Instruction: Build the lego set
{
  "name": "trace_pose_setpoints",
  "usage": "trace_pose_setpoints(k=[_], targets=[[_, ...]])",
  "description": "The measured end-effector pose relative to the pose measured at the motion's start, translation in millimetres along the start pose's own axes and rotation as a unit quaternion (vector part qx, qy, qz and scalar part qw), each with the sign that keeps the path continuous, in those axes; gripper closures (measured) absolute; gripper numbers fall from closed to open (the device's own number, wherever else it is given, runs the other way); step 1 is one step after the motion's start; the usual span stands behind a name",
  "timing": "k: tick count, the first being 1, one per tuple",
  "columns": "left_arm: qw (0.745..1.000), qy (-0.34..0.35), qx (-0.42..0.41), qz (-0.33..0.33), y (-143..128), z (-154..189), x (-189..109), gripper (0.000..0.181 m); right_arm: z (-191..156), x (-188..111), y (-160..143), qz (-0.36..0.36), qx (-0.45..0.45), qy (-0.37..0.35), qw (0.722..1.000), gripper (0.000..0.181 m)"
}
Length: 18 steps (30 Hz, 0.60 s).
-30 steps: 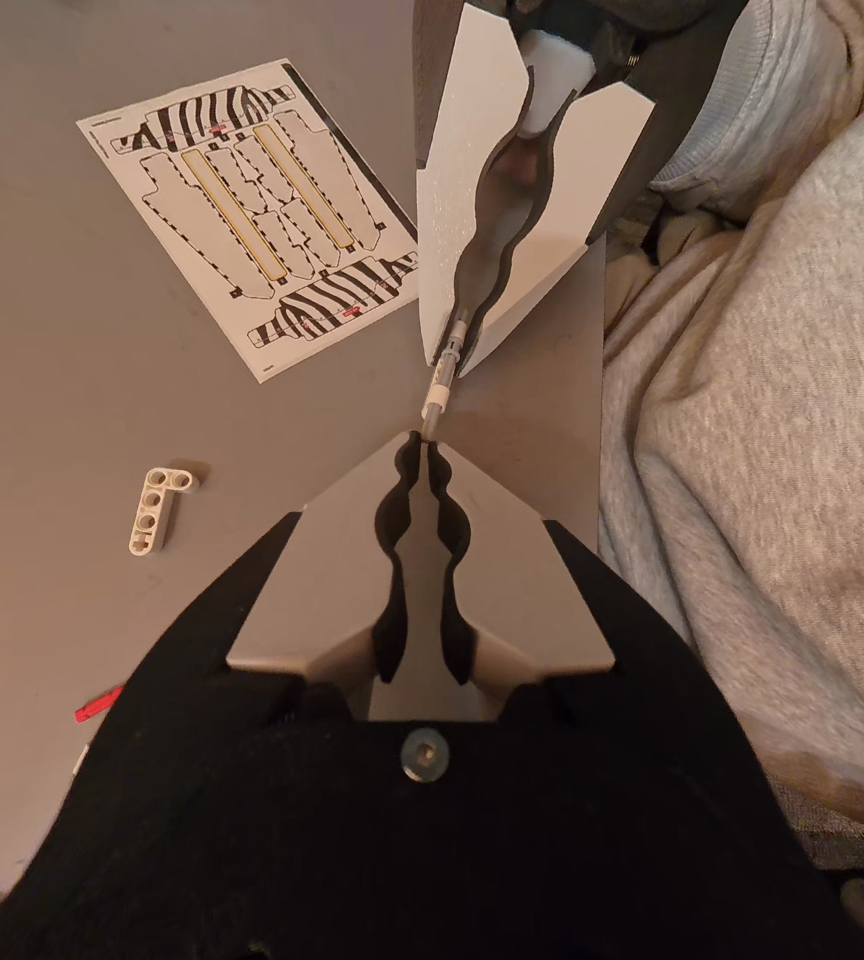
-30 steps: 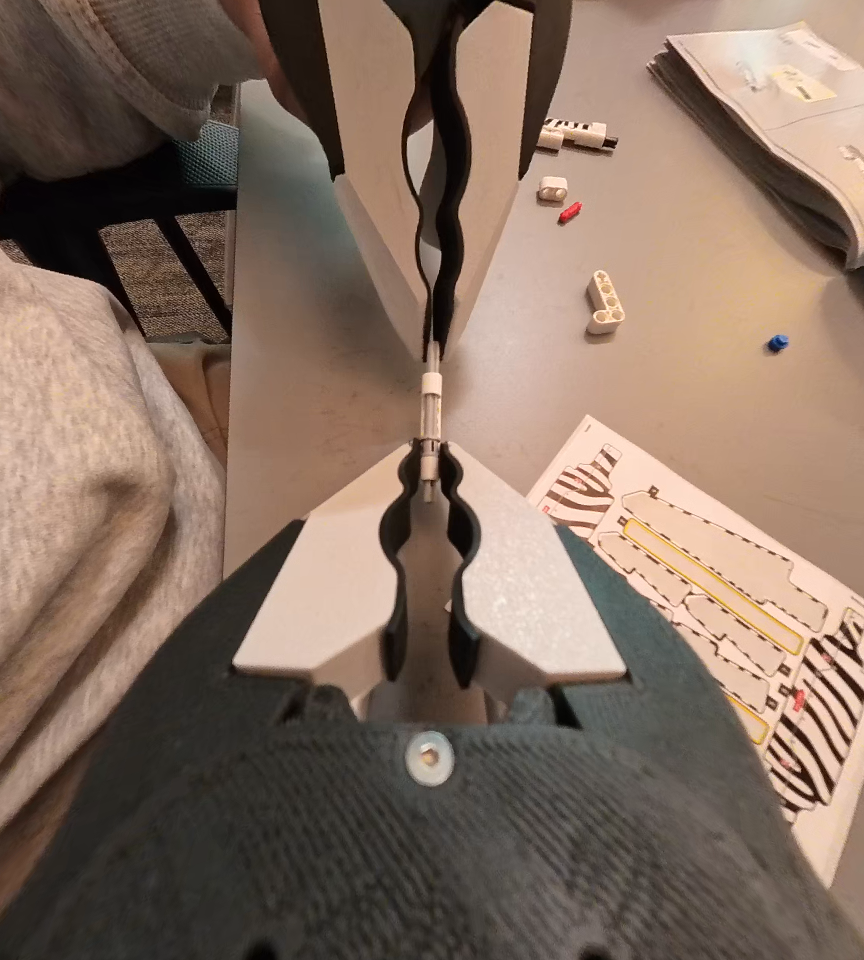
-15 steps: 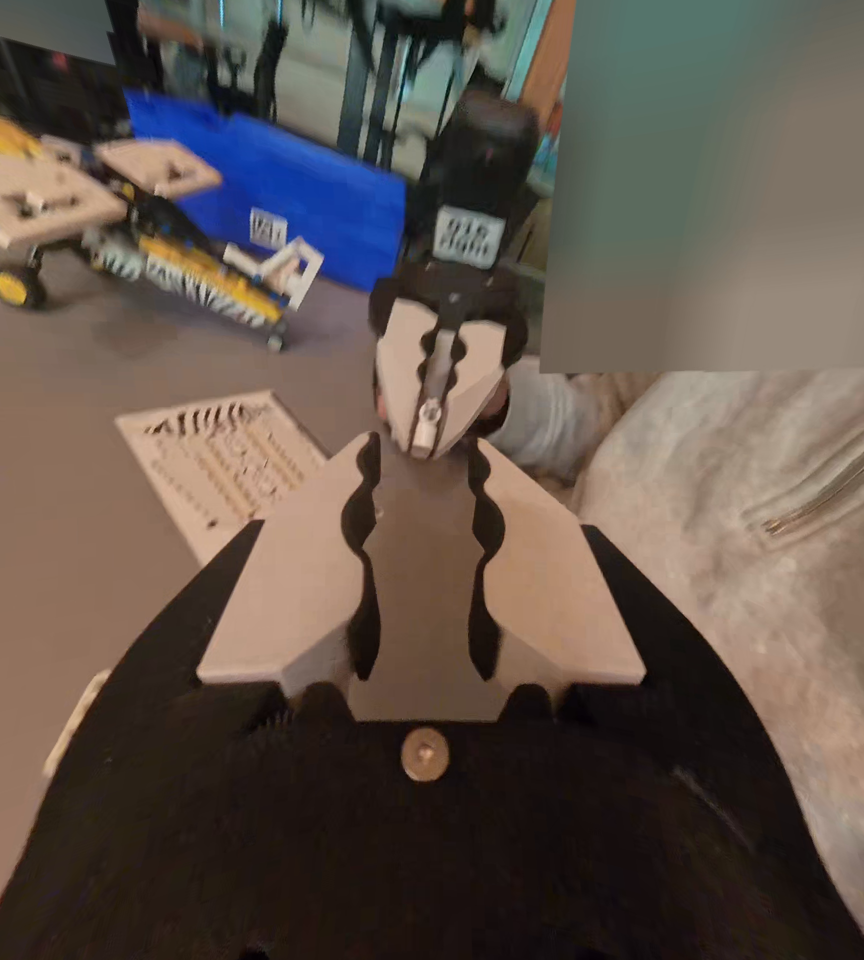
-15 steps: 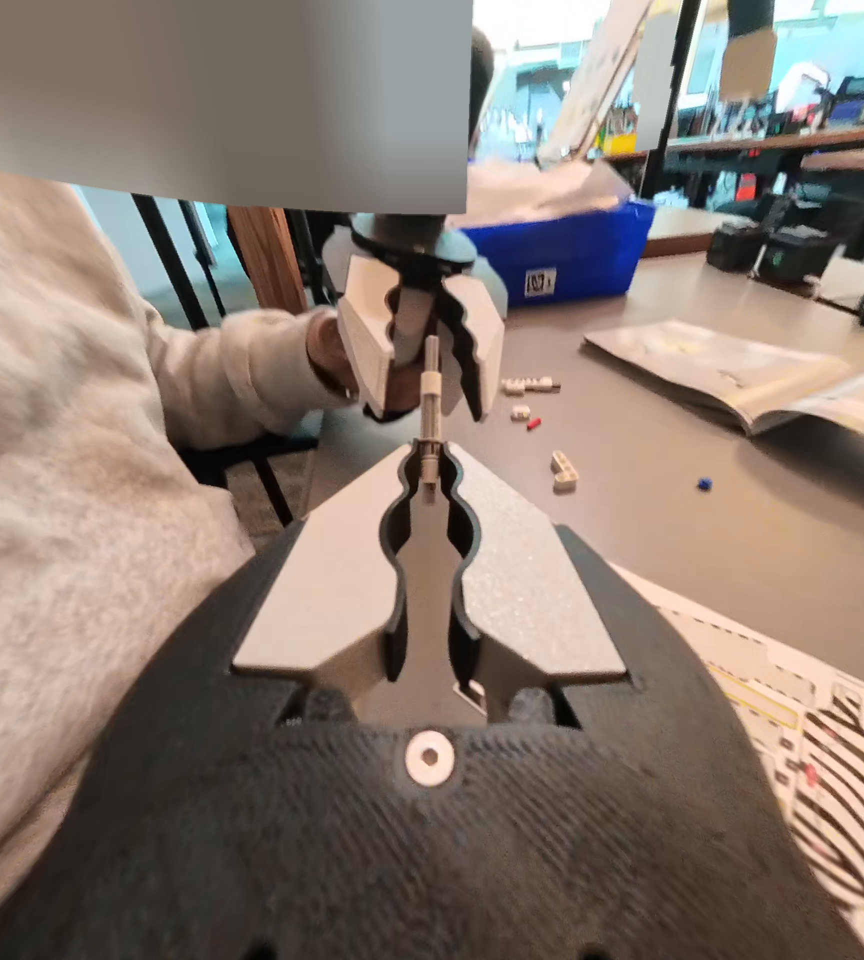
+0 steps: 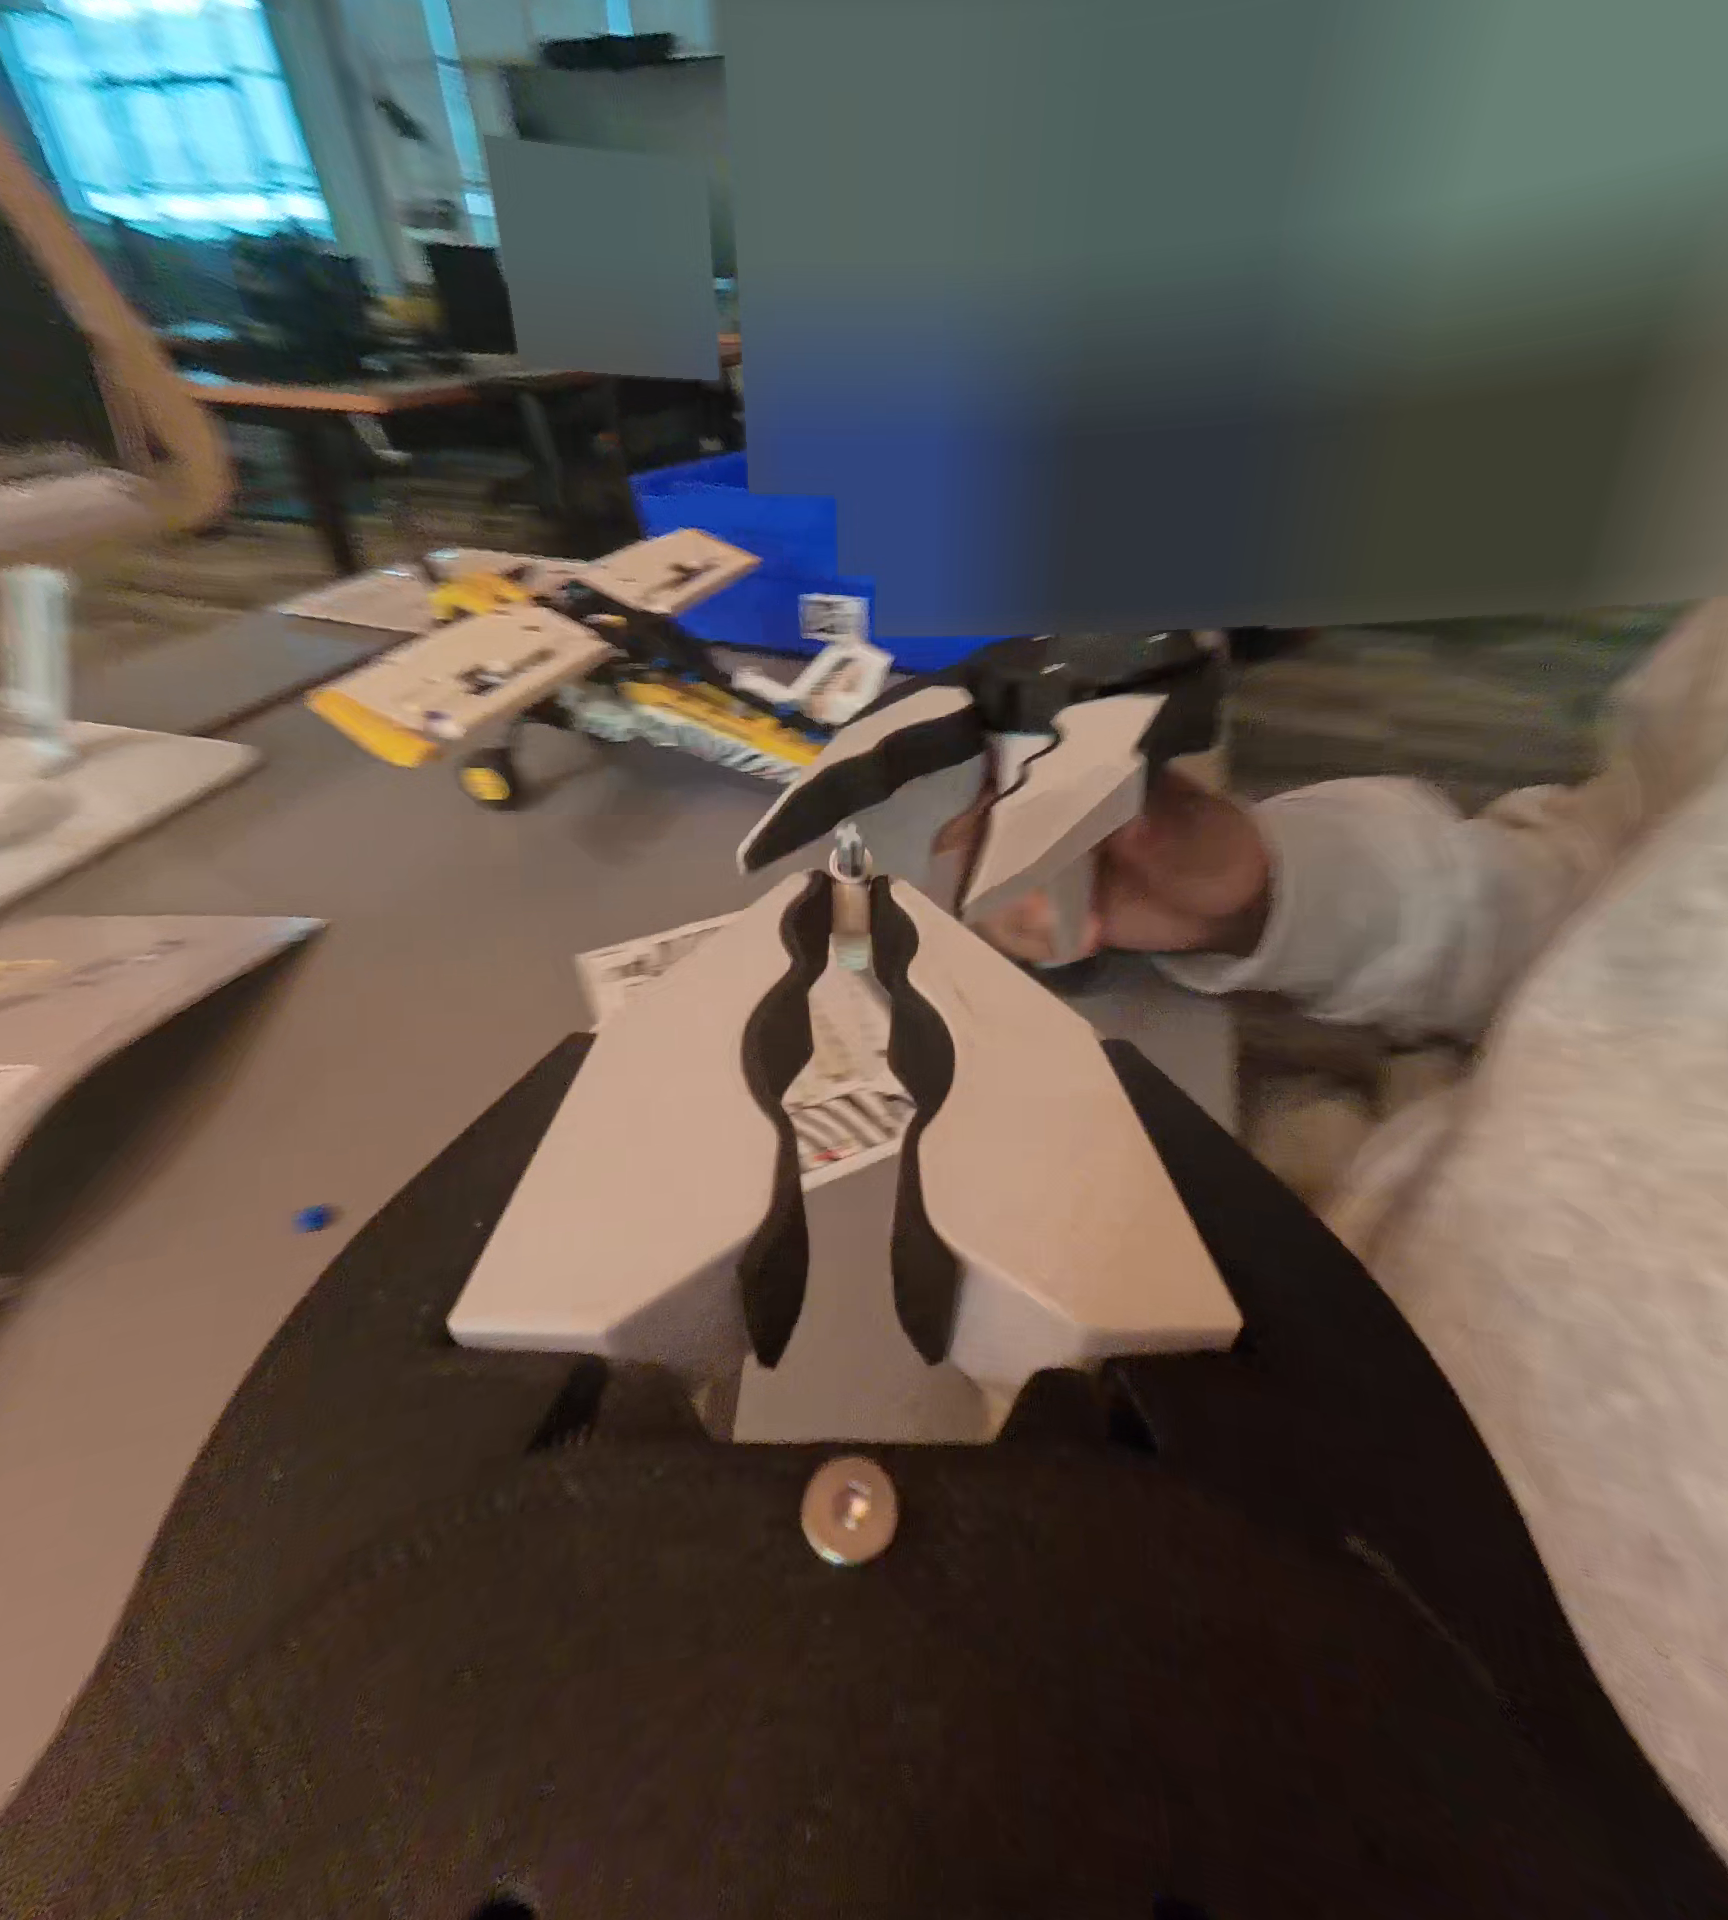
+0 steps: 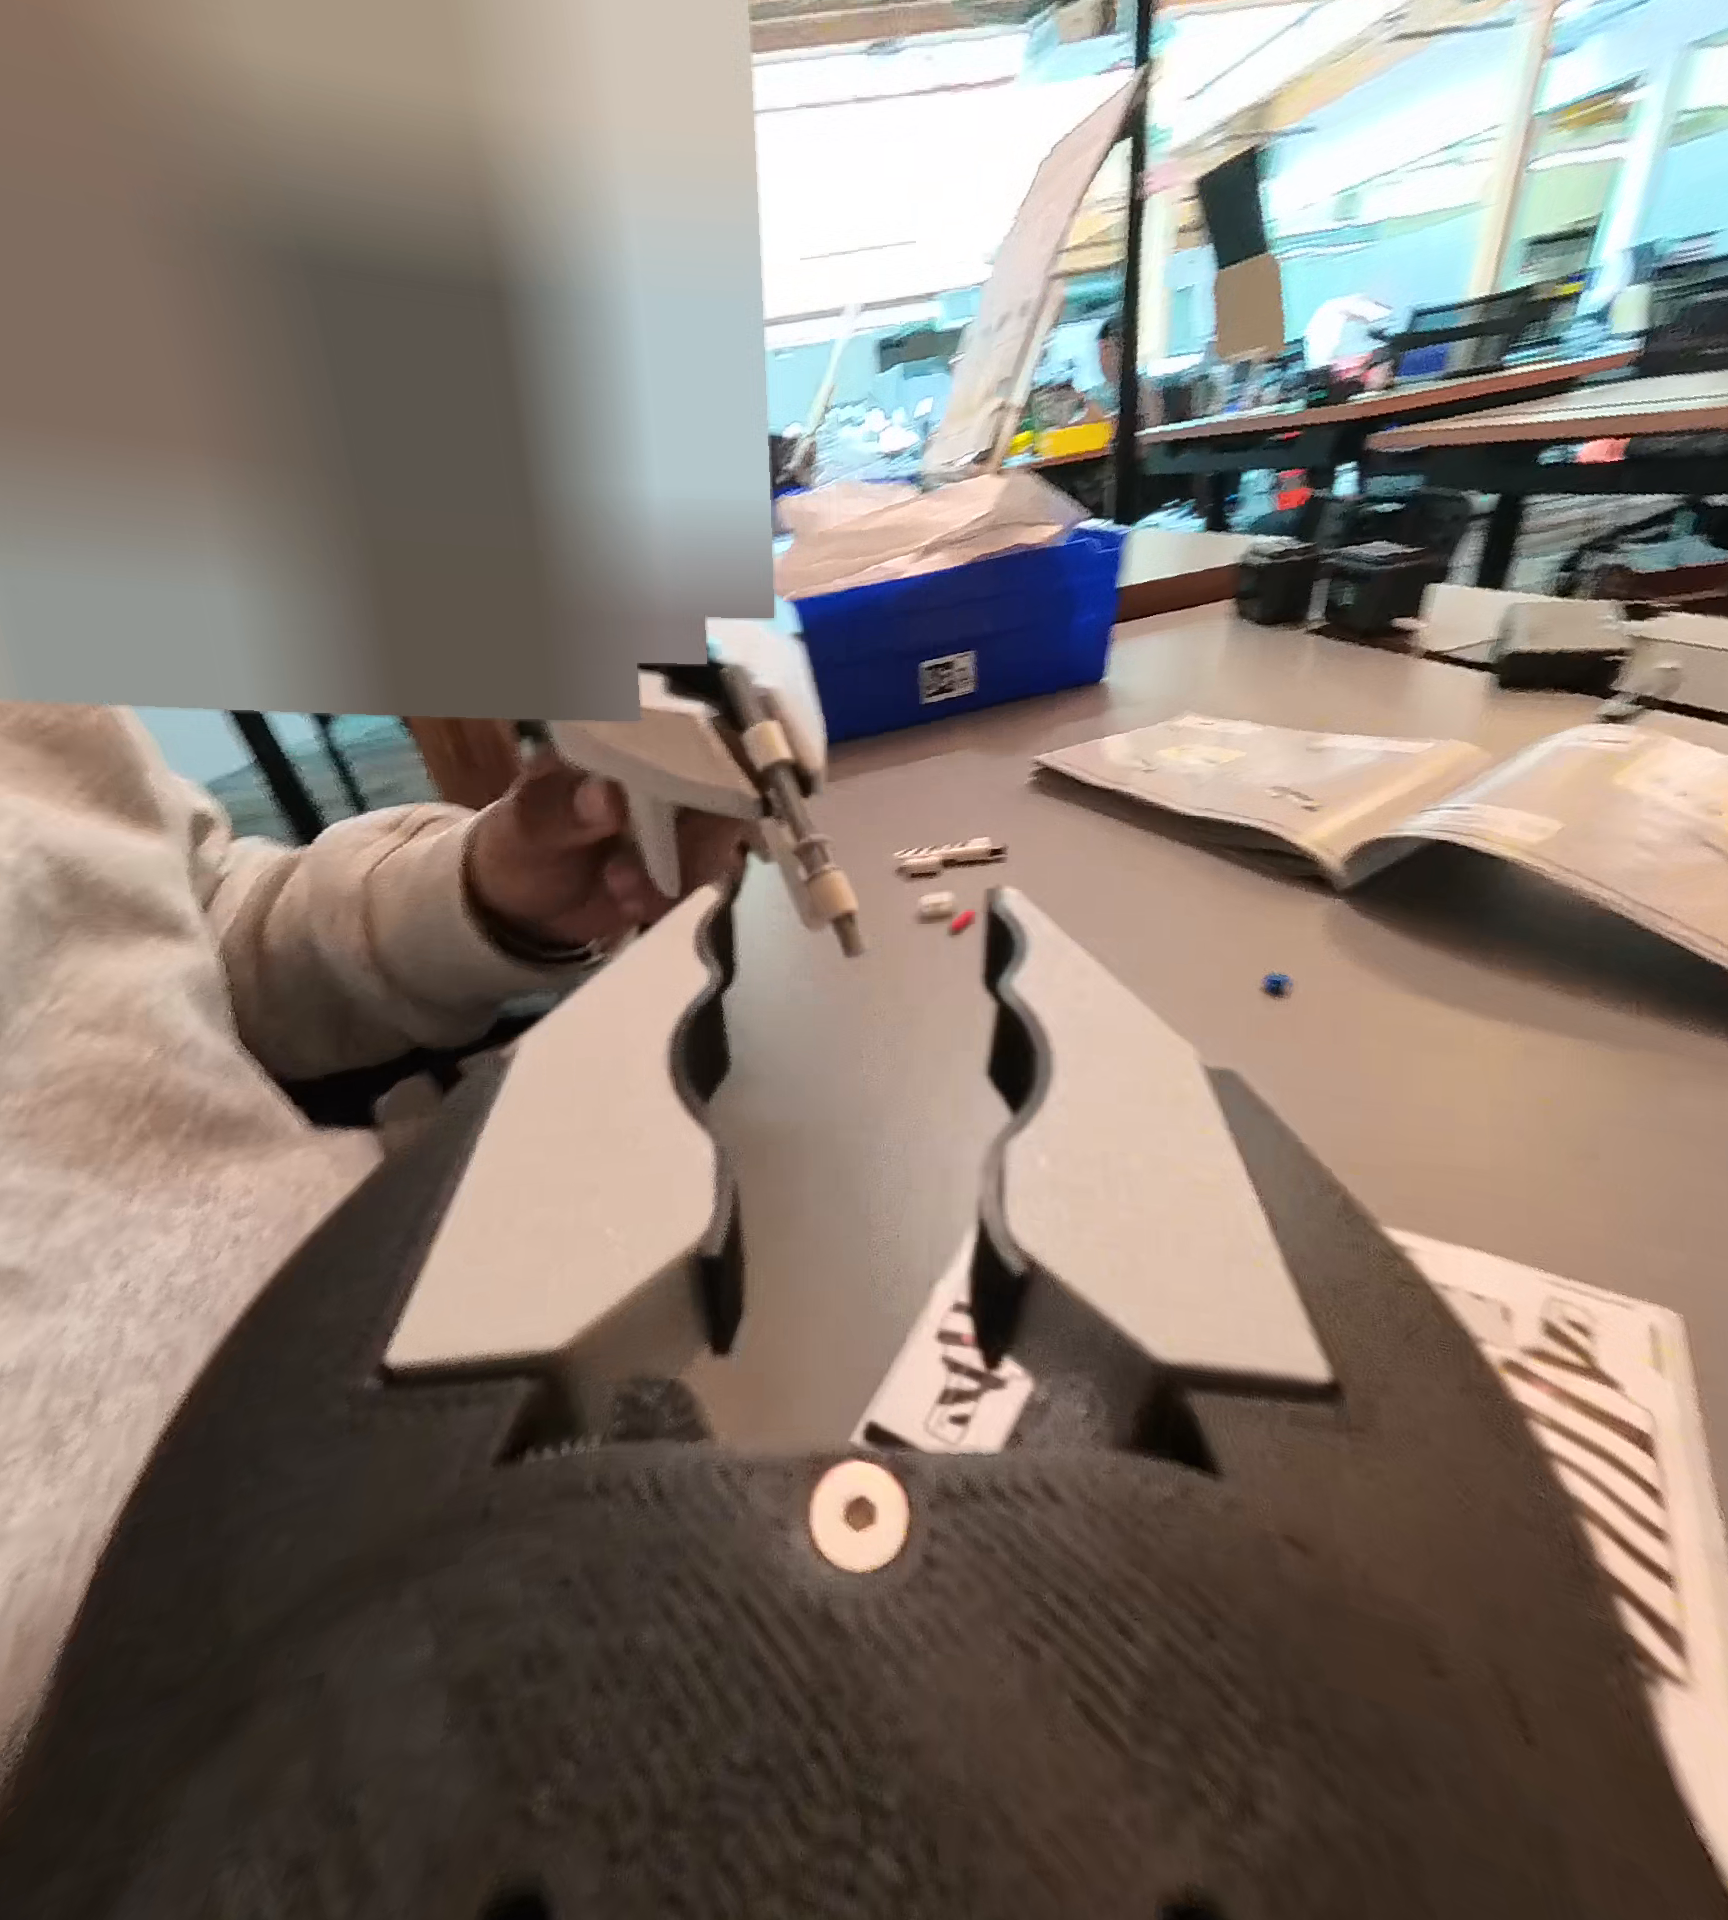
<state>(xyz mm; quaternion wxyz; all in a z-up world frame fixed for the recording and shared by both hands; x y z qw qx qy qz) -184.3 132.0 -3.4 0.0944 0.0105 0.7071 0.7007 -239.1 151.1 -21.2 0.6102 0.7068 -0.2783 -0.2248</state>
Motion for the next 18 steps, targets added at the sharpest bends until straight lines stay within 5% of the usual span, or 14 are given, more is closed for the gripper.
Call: trace_pose_setpoints(k=[3,8,18], targets=[[0.988,0.125,0.09,-0.018,0.7,-12.6,-2.5,0.175,18.0,-7.6,11.5,0.061,0.048,-0.059,0.995,0.101],[0.953,0.243,0.182,-0.016,5.8,-9.0,0.7,0.175,12.9,1.2,14.9,0.15,0.193,-0.041,0.969,0.088],[0.927,0.293,0.233,-0.017,5.3,6.5,12.9,0.175,-7.7,11.9,17.0,0.16,0.214,-0.028,0.963,0.117]])
Point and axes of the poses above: each gripper's, where its closed fingertips meet, x out along the fingers, y out of its top, z = x × y across the jaws, the point moved 3 cm from there along -x, back along the fingers
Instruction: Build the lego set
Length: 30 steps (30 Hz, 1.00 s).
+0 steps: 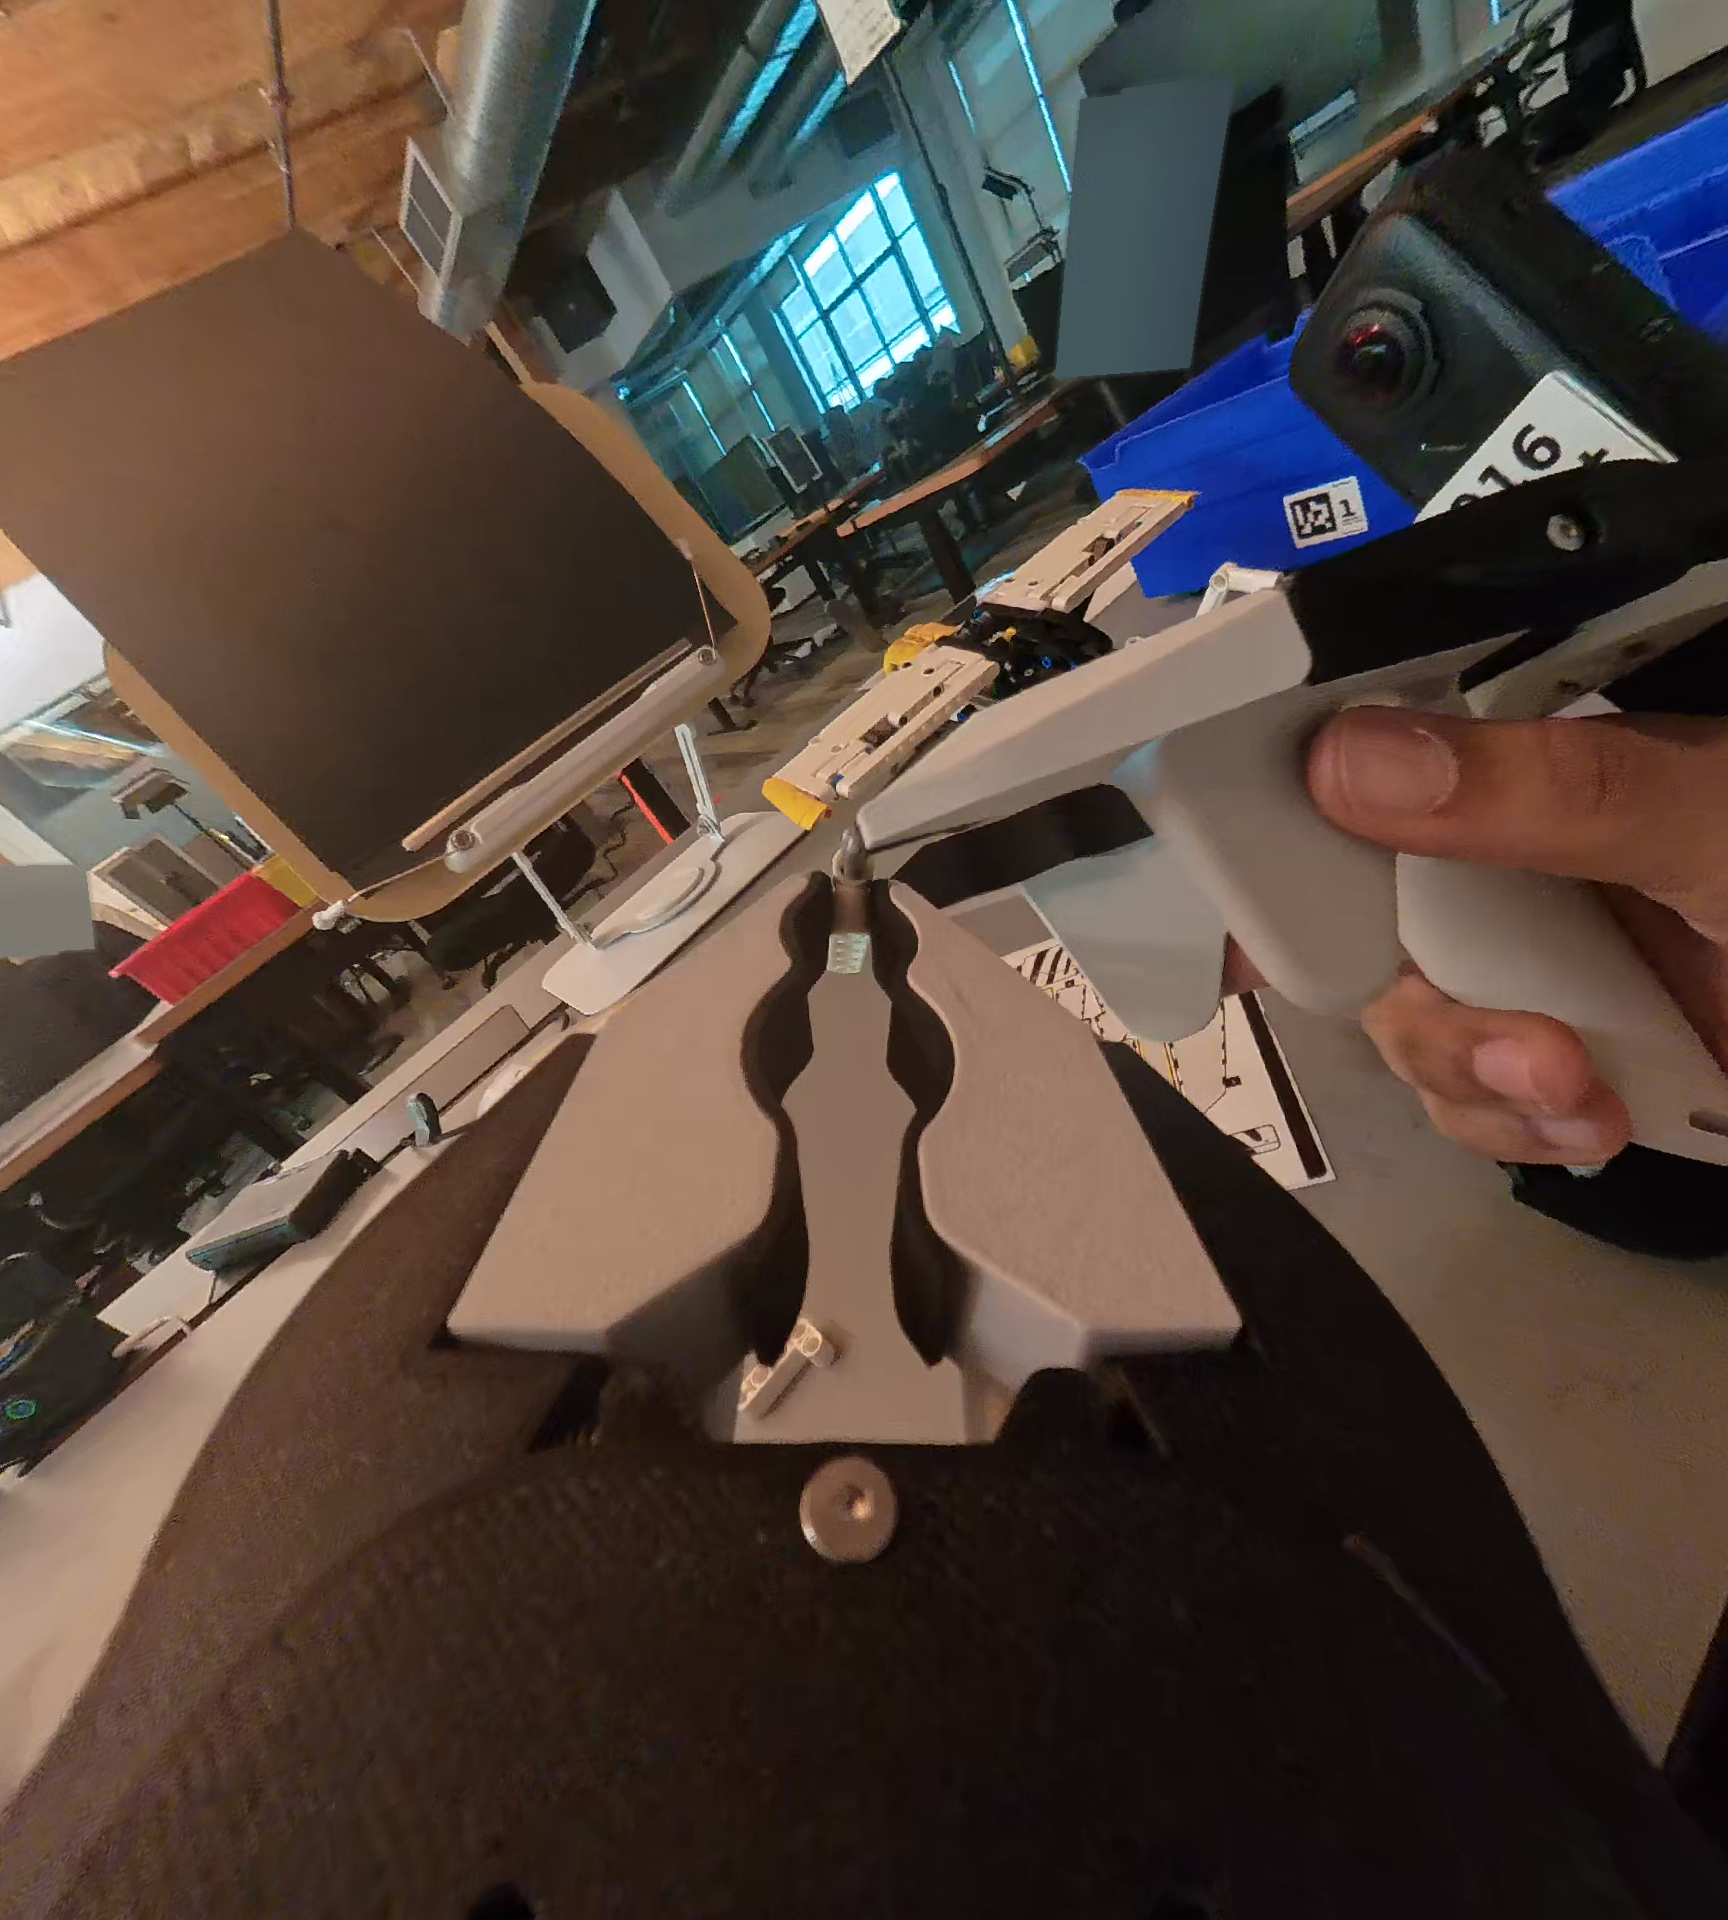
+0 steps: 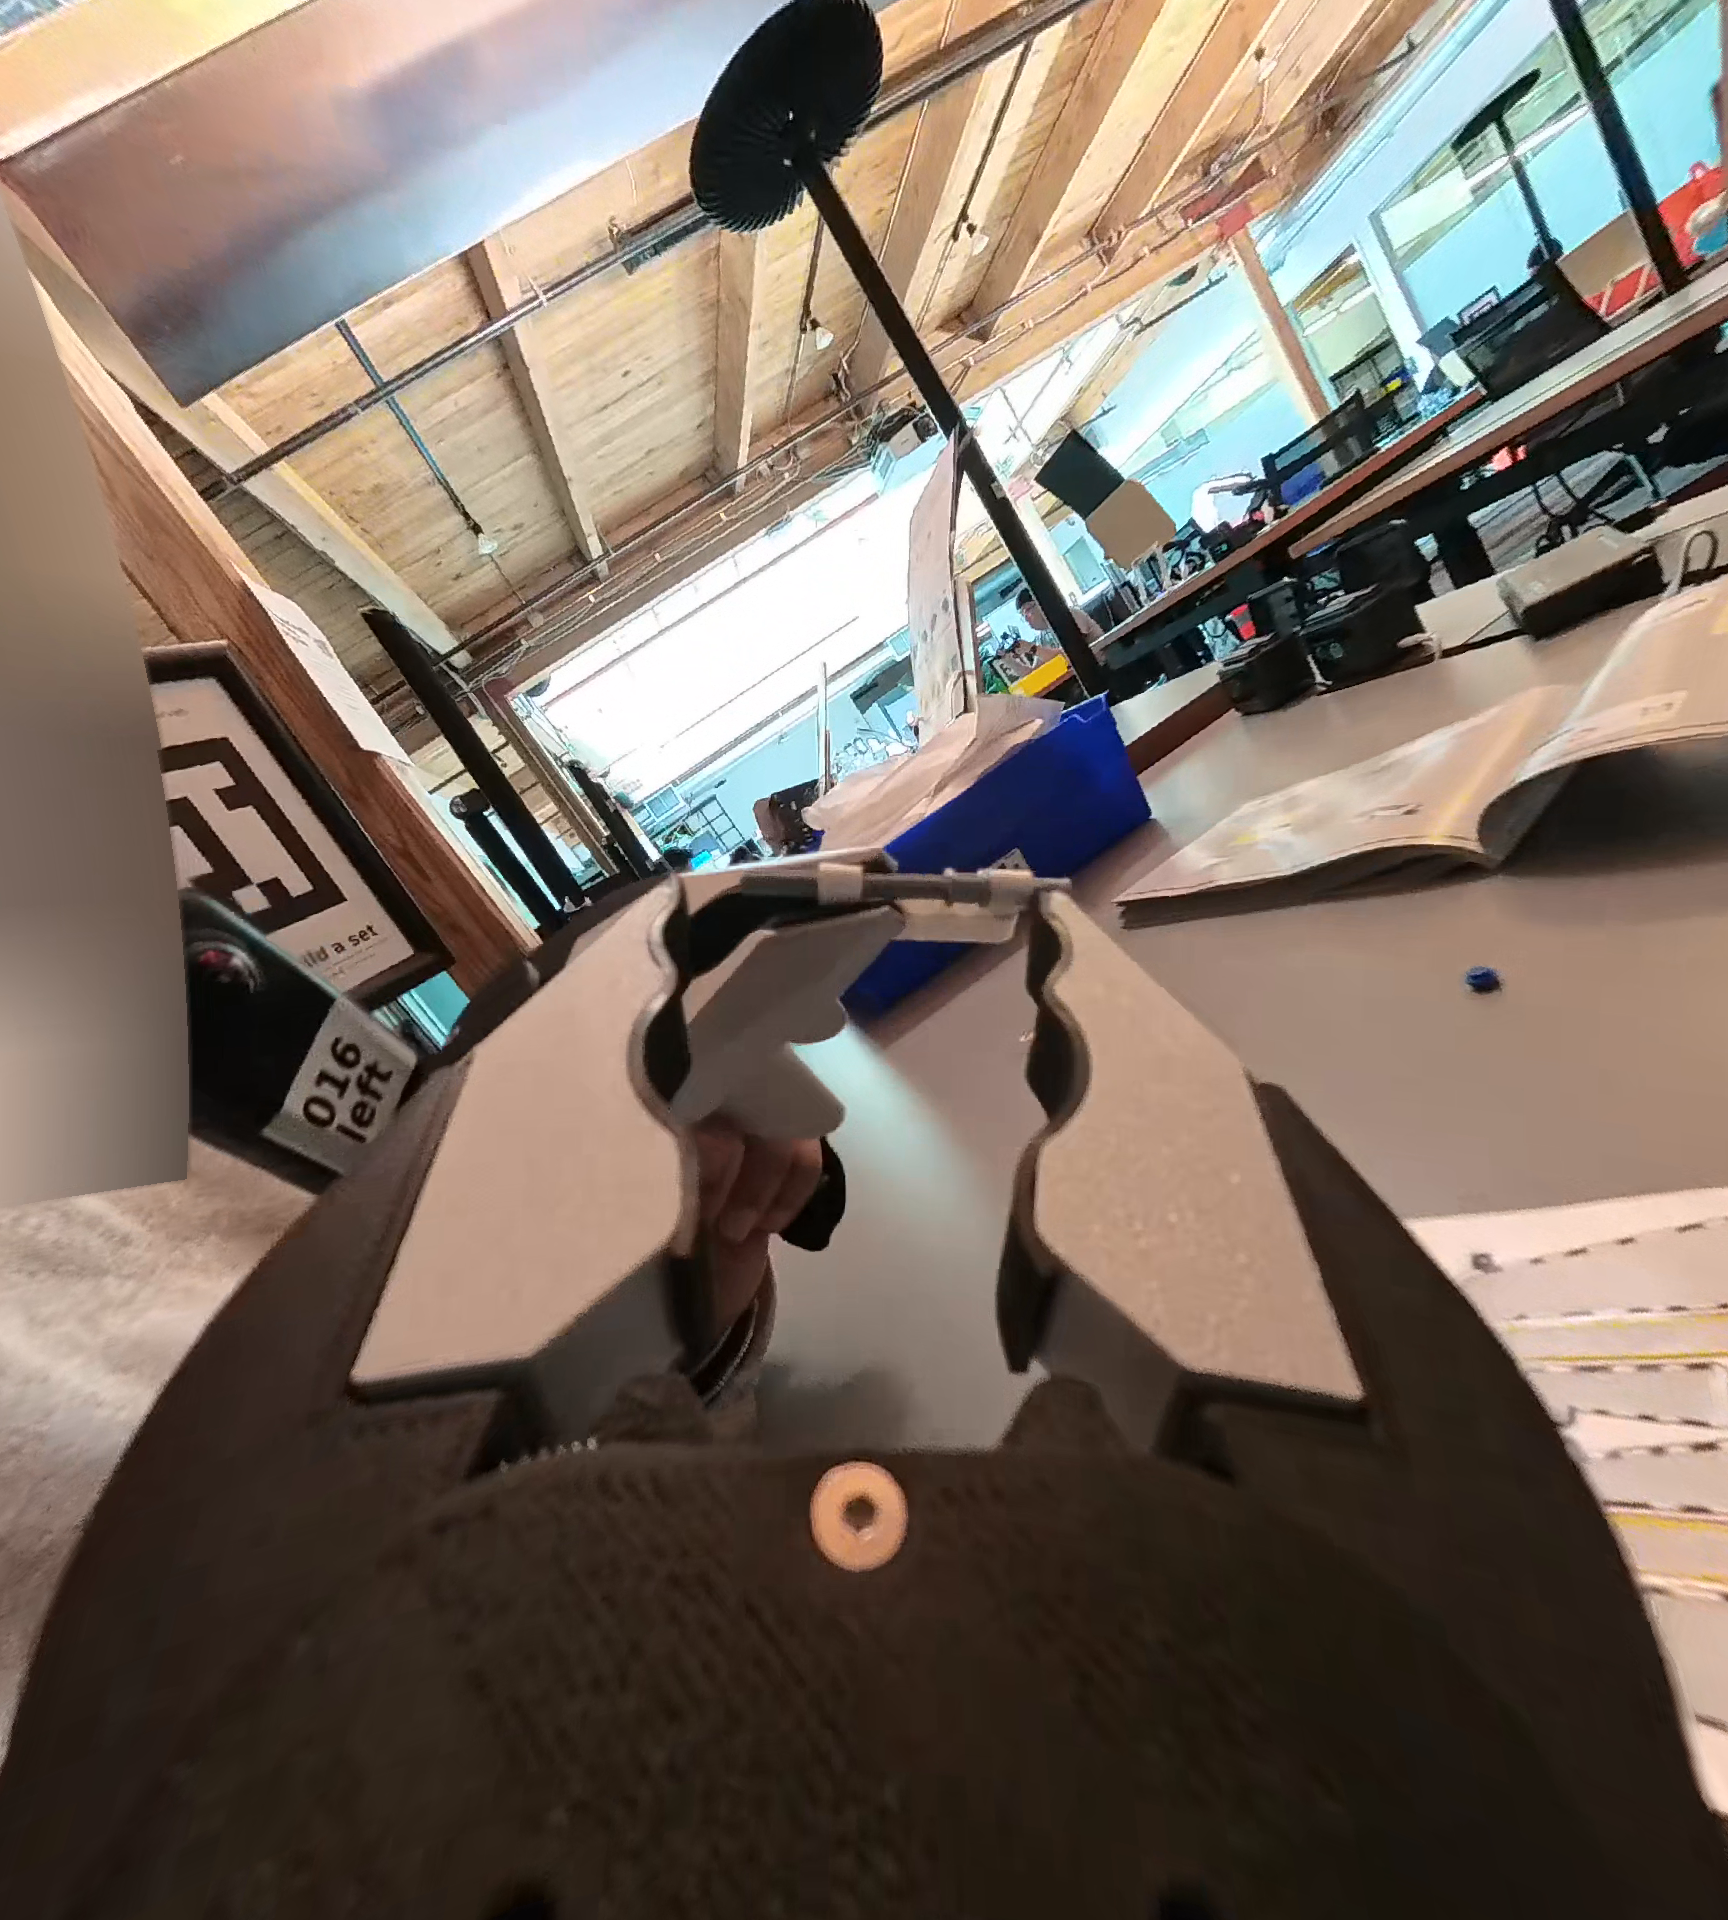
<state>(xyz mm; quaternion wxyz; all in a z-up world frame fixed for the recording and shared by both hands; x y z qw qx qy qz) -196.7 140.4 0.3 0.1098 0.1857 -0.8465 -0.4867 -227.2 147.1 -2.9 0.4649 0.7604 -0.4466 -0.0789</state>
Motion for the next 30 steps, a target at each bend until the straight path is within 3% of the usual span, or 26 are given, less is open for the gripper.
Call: trace_pose_setpoints(k=[3,12,30], targets=[[1.0,0.007,0.008,0.008,2.8,2.3,-0.8,0.175,2.3,-2.4,1.3,0.007,0.023,0.007,1.0,0.128],[1.0,0.02,0.017,0.014,2.7,4.6,-1.3,0.176,5.5,-4.6,0.0,0.018,0.105,0.052,0.993,0.128],[0.999,0.024,0.022,0.025,2.2,5.5,-3.6,0.174,4.2,-7.0,-1.7,0.009,0.145,0.076,0.987,0.133]])
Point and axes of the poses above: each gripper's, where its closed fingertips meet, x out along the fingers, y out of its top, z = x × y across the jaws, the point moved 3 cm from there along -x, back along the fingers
